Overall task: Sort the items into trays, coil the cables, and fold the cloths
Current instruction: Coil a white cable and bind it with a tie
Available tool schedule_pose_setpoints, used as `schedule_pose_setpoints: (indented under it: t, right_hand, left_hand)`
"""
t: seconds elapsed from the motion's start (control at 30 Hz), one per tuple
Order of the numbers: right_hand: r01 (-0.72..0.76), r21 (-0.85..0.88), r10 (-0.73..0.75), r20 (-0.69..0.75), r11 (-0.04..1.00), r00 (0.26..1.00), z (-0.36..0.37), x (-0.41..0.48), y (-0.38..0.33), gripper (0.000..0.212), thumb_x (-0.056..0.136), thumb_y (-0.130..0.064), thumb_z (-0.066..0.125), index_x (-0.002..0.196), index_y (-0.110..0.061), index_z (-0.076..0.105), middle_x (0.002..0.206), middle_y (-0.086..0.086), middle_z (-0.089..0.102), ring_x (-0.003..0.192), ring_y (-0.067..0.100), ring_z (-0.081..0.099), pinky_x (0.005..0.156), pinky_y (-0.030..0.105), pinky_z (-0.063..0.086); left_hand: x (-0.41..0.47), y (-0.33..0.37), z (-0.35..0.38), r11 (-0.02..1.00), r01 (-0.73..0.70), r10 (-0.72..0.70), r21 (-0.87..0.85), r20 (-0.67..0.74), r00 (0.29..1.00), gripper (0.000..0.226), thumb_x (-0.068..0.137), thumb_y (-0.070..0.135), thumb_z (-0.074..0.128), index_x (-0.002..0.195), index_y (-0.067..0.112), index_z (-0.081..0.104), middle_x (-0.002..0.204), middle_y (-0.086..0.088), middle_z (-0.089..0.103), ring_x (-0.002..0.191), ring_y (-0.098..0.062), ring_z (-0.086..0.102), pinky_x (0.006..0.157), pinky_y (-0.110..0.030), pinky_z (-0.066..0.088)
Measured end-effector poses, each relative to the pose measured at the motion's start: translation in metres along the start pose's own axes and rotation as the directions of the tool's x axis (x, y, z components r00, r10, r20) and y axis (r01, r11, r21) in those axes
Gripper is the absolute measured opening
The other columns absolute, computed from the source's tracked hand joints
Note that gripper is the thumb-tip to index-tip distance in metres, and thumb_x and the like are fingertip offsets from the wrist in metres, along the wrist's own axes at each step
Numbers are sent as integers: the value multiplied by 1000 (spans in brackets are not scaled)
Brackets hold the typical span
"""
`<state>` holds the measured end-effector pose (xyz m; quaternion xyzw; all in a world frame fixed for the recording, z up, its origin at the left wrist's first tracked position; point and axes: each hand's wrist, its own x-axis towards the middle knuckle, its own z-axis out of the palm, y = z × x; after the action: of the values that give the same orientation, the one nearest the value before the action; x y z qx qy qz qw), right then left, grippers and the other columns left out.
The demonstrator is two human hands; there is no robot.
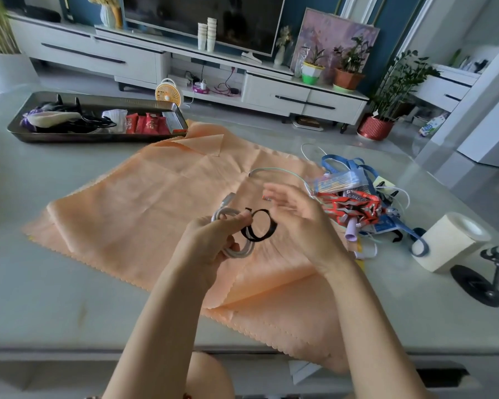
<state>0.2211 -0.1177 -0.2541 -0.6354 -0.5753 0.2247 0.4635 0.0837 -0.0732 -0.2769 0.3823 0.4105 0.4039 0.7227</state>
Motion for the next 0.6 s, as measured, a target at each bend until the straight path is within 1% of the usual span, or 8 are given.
schedule_pose_setpoints:
  t: [0.07,0.13,0.2,0.27,0.37,0.47,0.53,0.6]
  right_hand:
    - [15,-97,-4,112,995,994,6,-1,-2,29,88,2,53,106,-17,66,93,-13,65,90,-2,60,80,8,43]
    - [-1,-111,12,103,994,995,10,-2,0,24,87,6,53,93,-10,69,75,-6,64,72,7,60,73,17,47]
    - [-67,4,67,0,998,998,9,-1,1,18,88,6,52,87,-2,69,68,2,61,63,10,57,67,23,50]
    - [-174,201,205,-144,964,968,2,2,3,16,89,-3,56,80,-2,69,66,3,60,55,7,56,57,18,49]
    - [-332,467,475,-232,820,849,-3,5,7,29,90,-12,57,61,-15,64,63,1,62,43,7,52,49,20,43]
    - [-341,719,641,-187,606,745,-3,7,11,31,94,-11,48,66,-15,60,53,-5,61,33,3,38,36,14,30]
    - [-286,836,673,-127,468,729,-7,6,12,30,98,-14,44,71,-11,56,48,-5,60,30,2,33,31,11,23]
    - [-257,884,682,-91,390,726,-15,6,16,31,100,-16,42,71,-9,53,48,-4,60,28,2,32,29,11,22]
  left_hand:
    - [-2,0,1,999,9,-10,36,27,1000,14,79,8,70,69,5,60,38,8,33,32,-4,32,51,-24,36]
    - [-2,0,-1,999,7,-8,50,22,1000,14,79,9,69,70,5,59,36,9,32,31,-4,31,52,-24,34]
    - [0,0,-3,998,-3,5,55,-23,1000,12,79,9,70,74,4,60,36,9,31,32,-3,30,52,-25,34]
    - [1,0,-5,999,-7,9,49,-53,999,12,79,9,70,80,1,62,37,9,32,32,-4,31,52,-25,34]
    - [-2,1,1,1000,15,-15,7,7,1000,10,79,7,70,77,-1,64,40,6,32,32,-4,31,49,-23,35]
    - [-5,-1,10,1000,0,-1,29,36,999,15,78,6,70,86,-3,62,41,6,32,33,-5,30,42,-19,37]
    - [-5,-2,13,999,-5,4,37,39,999,21,79,6,70,95,-5,62,37,9,32,32,-4,30,41,-18,37]
    - [-5,-2,11,999,-6,5,47,31,1000,26,79,8,70,98,-8,63,36,10,31,33,-5,31,42,-19,37]
